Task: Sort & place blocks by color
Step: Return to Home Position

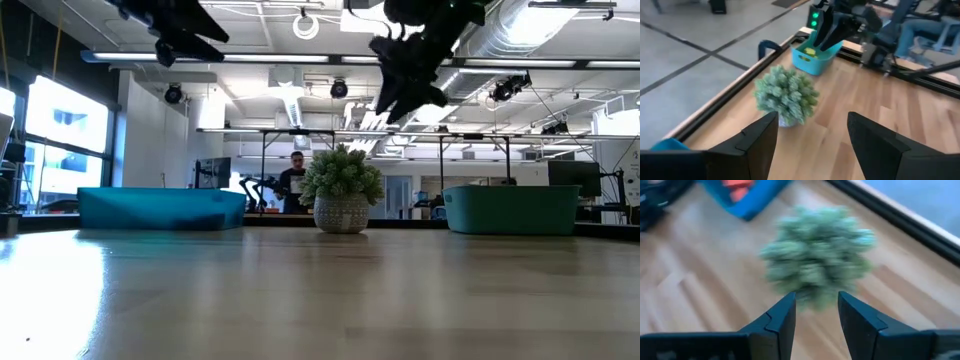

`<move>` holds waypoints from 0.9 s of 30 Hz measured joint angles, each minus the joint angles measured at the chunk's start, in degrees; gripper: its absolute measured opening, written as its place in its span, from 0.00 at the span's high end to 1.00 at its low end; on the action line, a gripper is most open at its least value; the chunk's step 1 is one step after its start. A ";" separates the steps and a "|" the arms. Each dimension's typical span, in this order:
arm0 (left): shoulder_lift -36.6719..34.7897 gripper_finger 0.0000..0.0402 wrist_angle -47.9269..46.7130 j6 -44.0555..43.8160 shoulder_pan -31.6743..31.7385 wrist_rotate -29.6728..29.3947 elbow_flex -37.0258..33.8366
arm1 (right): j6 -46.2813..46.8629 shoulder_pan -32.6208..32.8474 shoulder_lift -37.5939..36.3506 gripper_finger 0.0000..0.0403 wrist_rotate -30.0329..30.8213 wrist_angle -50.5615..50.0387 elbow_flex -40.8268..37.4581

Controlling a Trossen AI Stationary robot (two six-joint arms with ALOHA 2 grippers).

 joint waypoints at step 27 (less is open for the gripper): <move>-37.28 0.44 21.16 -4.50 -13.68 -0.13 -36.35 | 6.83 18.43 -0.02 0.67 5.52 4.75 0.00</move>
